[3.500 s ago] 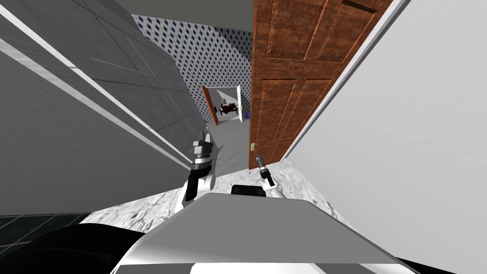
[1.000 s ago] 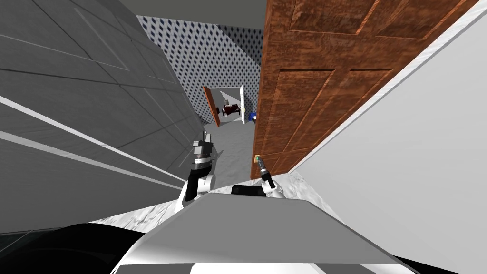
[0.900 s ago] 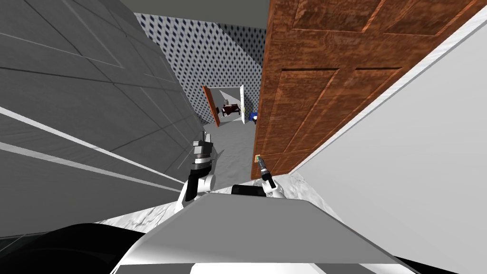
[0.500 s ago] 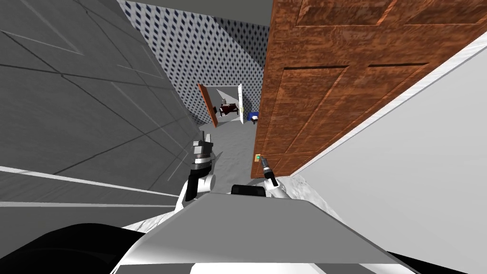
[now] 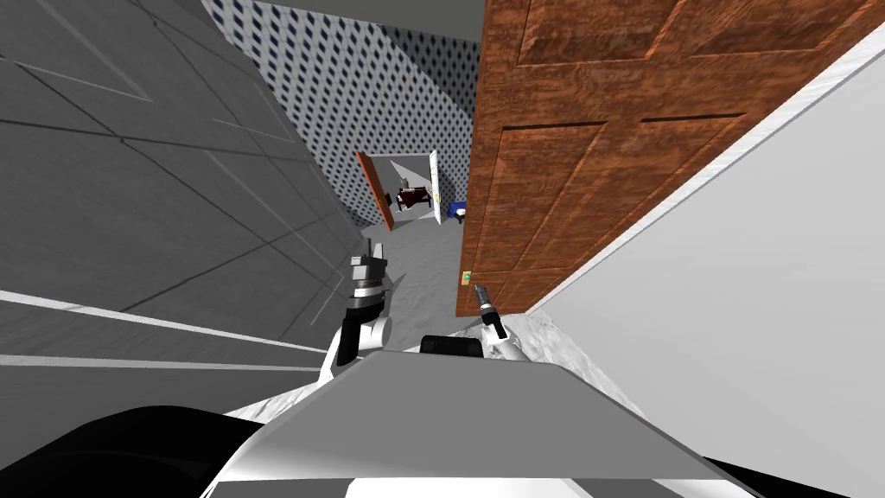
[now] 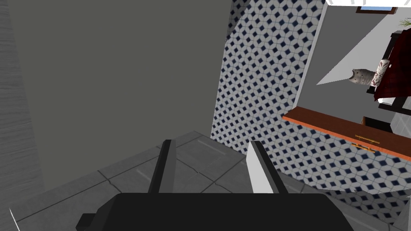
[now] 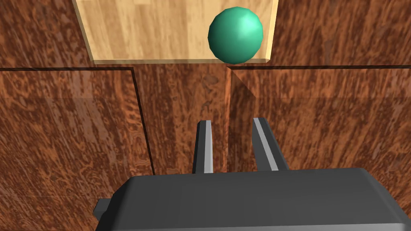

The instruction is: Push the door open

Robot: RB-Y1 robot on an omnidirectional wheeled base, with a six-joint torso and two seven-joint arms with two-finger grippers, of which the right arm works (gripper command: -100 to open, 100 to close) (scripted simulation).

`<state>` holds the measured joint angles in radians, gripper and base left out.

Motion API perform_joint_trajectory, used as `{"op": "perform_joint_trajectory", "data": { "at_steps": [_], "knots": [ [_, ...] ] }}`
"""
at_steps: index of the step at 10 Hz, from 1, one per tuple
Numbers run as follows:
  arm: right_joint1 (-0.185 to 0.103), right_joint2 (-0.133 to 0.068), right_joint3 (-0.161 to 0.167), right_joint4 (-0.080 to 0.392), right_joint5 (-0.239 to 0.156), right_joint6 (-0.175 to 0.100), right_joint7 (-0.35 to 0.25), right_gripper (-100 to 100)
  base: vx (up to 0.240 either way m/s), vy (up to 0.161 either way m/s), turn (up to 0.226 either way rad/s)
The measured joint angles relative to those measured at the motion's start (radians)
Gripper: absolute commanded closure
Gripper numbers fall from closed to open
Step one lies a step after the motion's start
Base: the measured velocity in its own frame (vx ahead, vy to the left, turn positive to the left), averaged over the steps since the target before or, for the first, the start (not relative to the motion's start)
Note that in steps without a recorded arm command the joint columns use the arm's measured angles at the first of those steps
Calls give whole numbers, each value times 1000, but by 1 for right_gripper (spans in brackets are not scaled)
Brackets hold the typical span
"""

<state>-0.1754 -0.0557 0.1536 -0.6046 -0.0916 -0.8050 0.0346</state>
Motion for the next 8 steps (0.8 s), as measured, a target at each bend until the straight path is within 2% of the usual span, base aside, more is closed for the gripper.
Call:
{"op": "perform_joint_trajectory", "data": {
  "at_steps": [2, 3, 4, 5, 6, 8],
  "knots": [
    [-3, 8, -1, 0, -3, 3, -2, -100, -231, 26, -40],
    [-8, 18, -2, 6, -5, 2, -3, -100, -219, 26, -60],
    [0, 31, -1, -8, -6, 7, -3, -100, -98, 3, -11],
    [2, 32, -1, -10, -6, 9, -3, -100, 55, 19, 24],
    [5, 24, -1, -14, -7, 9, -3, -100, 111, 30, 22],
    [-3, 15, -5, 3, -9, -1, -1, -100, 196, 47, 21]
  ]
}}
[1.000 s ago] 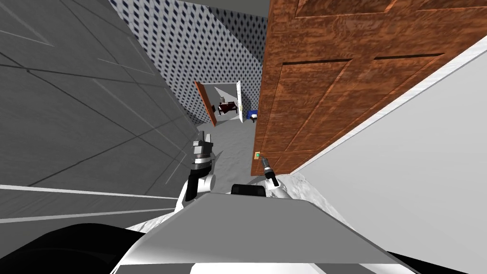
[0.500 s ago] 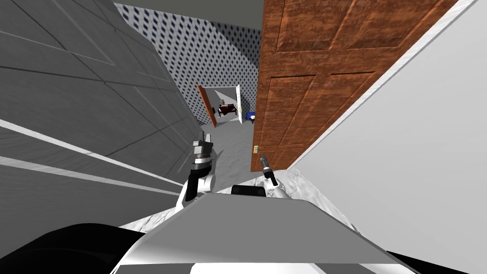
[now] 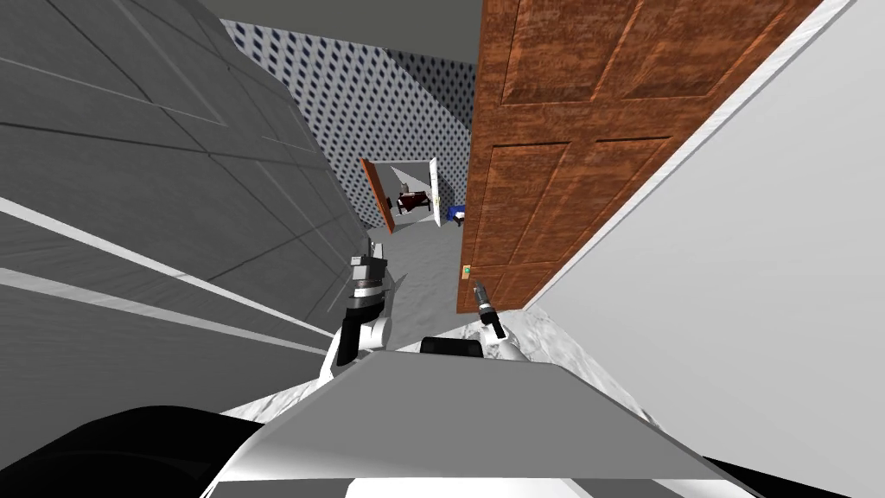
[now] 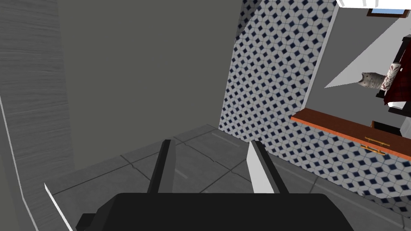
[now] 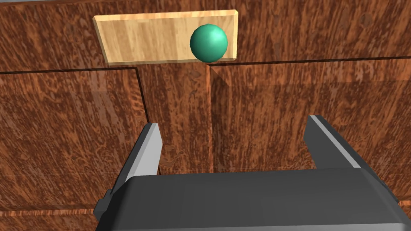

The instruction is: Push the door open

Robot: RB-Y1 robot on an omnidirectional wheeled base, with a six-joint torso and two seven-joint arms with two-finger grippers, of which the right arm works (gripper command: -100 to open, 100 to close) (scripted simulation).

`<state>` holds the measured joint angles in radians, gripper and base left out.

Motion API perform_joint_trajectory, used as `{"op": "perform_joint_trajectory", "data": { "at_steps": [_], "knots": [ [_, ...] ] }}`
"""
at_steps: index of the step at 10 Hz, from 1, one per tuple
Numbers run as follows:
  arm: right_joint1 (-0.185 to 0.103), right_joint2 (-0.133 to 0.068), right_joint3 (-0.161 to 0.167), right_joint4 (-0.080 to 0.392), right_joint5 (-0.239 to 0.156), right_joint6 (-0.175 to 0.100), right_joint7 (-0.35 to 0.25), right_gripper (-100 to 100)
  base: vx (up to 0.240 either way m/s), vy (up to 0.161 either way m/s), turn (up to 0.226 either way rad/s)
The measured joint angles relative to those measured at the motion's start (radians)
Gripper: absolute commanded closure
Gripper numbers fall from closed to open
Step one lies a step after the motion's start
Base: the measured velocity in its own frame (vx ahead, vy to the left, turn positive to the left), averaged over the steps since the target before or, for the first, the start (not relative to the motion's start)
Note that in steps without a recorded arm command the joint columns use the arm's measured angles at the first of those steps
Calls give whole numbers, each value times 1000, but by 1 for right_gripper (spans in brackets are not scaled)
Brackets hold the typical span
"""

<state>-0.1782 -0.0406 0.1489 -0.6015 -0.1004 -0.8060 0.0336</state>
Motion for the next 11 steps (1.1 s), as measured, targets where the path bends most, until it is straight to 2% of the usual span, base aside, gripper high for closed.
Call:
{"op": "perform_joint_trajectory", "data": {
  "at_steps": [3, 6, 7, 11],
  "knots": [
    [6, -6, -4, -8, -2, -2, 4, -100, 217, 30, 24],
    [7, 5, -9, -7, -5, -9, 7, -100, 174, 39, 16],
    [8, 6, -9, -6, -5, -11, 7, 100, -16, -2, 6],
    [7, 6, -8, -6, -4, -7, 8, 100, -16, -5, 4]
  ]
}}
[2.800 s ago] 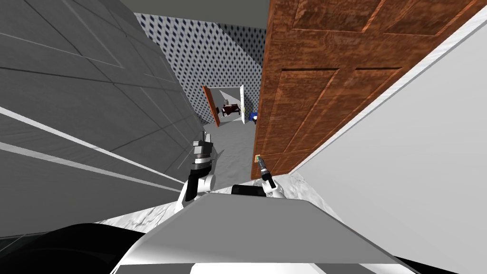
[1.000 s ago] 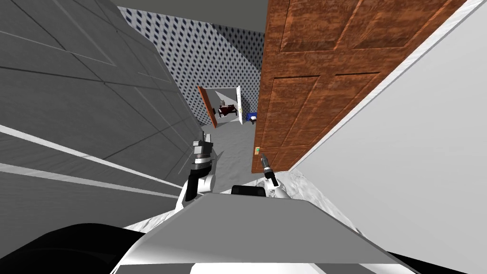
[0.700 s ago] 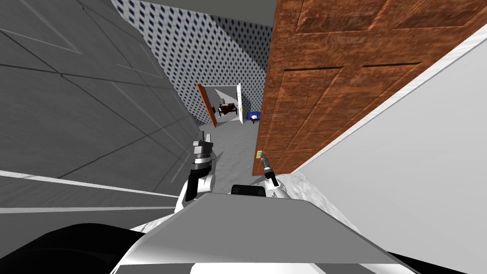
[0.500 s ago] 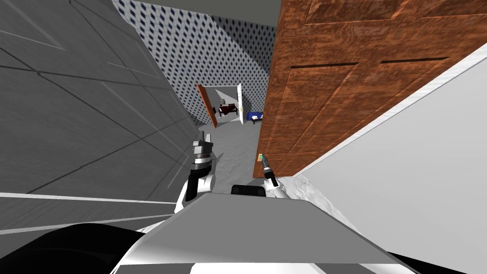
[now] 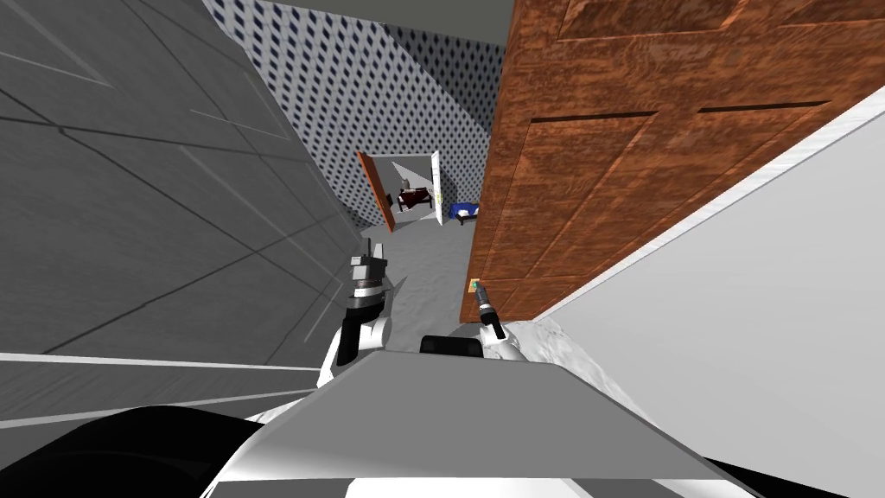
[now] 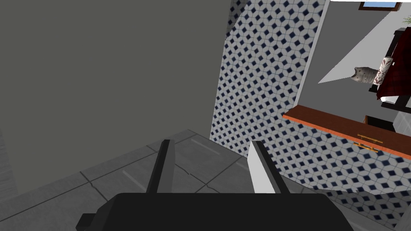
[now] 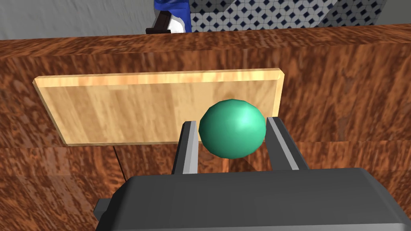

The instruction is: Push the door open

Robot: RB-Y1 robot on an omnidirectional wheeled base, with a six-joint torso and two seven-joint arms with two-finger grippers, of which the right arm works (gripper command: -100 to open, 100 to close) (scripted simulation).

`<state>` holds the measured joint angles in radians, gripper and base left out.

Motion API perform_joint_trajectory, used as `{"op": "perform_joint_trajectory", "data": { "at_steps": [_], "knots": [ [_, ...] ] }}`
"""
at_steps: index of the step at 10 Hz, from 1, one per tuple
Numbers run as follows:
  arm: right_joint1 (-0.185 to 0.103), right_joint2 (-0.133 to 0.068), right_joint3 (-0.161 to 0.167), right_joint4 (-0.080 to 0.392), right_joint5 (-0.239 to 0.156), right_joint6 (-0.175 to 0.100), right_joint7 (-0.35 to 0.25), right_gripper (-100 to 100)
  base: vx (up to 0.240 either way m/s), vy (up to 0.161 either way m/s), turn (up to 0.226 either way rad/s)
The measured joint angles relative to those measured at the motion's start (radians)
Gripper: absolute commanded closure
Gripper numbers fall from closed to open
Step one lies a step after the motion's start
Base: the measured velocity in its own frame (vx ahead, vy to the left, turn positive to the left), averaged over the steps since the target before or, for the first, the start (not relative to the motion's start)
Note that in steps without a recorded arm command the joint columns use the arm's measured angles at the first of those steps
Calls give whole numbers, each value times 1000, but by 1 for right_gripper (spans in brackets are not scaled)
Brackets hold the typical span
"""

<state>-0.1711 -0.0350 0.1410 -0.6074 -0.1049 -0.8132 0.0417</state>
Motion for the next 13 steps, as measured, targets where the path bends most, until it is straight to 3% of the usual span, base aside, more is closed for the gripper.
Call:
{"op": "perform_joint_trajectory", "data": {
  "at_steps": [3, 5, 7, 8, 9, 11, 12, 13],
  "knots": [
    [11, -3, -1, -3, -1, 3, 0, 100, 75, 38, -26],
    [-6, -5, -16, 37, -9, -13, 7, 100, 135, 44, -19],
    [-10, -11, -25, 32, -14, -10, 9, 100, 132, 43, -17],
    [3, -15, -27, 3, -15, 2, 11, 100, 174, 66, -38],
    [-14, -20, -37, 33, -21, -8, 11, 100, 203, 81, -54],
    [10, -39, -56, -10, -31, 15, 12, 100, 214, 67, -109],
    [-9, -42, -72, 23, -40, 0, 18, 100, 190, 73, -63],
    [4, -48, -85, -6, -46, 7, 24, -100, -38, 93, -76]
  ]
}}
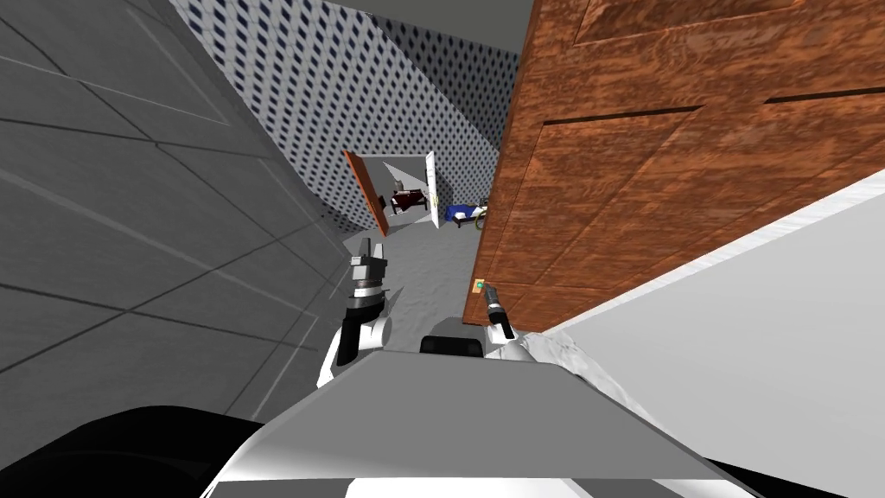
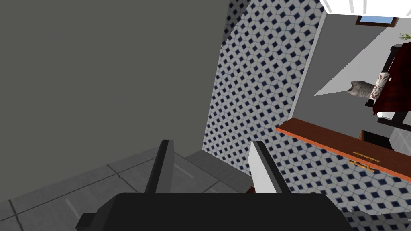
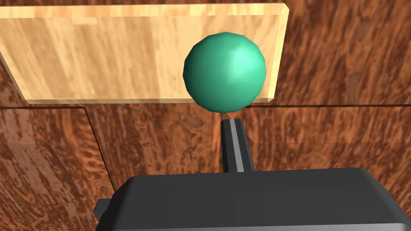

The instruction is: Push the door open

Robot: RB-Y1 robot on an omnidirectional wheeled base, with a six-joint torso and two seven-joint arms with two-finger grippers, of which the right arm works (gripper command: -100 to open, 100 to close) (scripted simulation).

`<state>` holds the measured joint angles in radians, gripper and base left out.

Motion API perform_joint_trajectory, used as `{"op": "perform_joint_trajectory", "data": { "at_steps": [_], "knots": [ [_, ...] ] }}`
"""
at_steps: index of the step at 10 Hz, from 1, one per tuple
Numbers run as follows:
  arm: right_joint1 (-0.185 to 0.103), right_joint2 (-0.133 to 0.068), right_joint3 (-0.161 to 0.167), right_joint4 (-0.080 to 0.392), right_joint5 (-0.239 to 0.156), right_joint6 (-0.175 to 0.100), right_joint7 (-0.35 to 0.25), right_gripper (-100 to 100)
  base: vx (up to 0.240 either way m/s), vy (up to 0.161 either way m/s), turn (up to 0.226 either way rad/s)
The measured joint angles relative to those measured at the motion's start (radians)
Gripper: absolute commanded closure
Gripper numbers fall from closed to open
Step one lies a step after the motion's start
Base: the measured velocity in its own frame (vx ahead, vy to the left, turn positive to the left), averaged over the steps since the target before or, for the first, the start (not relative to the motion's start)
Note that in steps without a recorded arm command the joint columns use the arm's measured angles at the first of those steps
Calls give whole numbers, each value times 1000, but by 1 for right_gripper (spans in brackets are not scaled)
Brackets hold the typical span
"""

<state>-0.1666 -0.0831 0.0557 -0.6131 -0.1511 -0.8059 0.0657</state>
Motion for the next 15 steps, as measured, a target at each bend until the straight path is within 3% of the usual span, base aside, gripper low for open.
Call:
{"op": "perform_joint_trajectory", "data": {
  "at_steps": [4, 7, 15],
  "knots": [
    [4, 9, -1, -12, -5, 9, -4, -100, -227, 53, -34],
    [3, 31, -2, -14, -11, 13, -6, -100, -204, 65, -41],
    [7, 18, -12, 0, -18, -12, -4, -100, 193, 0, 28]
  ]
}}
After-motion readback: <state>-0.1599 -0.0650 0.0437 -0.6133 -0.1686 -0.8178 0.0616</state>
